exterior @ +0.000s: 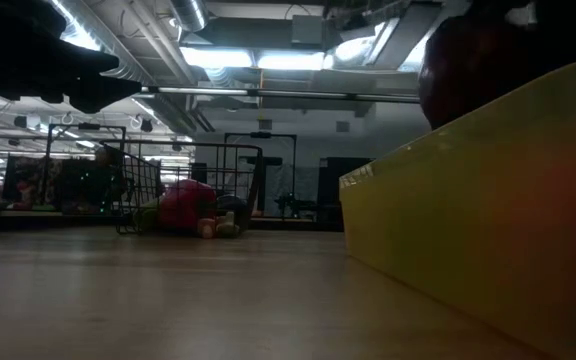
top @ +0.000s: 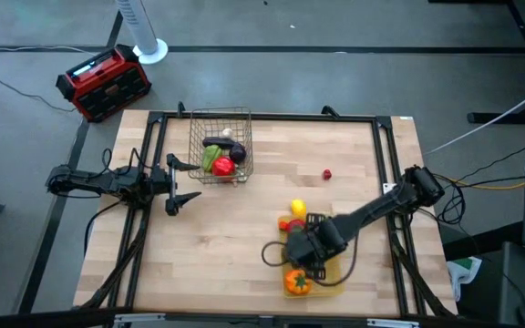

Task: Sort produce into baskets
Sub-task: Put the apple into the yellow bin

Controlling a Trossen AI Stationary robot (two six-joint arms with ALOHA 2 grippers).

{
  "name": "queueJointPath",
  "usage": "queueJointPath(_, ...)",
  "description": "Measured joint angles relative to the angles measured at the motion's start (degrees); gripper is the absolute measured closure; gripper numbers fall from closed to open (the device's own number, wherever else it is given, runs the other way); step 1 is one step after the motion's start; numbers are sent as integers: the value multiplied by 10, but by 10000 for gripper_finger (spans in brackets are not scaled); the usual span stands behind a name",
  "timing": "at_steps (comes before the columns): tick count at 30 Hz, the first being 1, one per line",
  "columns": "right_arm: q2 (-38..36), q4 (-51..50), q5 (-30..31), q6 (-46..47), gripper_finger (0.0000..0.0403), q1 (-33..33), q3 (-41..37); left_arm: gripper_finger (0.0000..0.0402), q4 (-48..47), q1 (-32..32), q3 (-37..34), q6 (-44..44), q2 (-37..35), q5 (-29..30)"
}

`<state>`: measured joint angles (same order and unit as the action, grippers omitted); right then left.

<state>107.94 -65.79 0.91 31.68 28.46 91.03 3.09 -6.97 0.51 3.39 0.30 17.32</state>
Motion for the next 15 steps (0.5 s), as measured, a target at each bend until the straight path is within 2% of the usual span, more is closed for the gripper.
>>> queueJointPath(7, 0, 79, 0, -1, 88, 17, -30, 9, 0, 0, 0, 0, 0, 0)
queueJointPath(15, 0, 73, 0, -2, 88, 10, -36, 9, 0, 0, 0, 0, 0, 0)
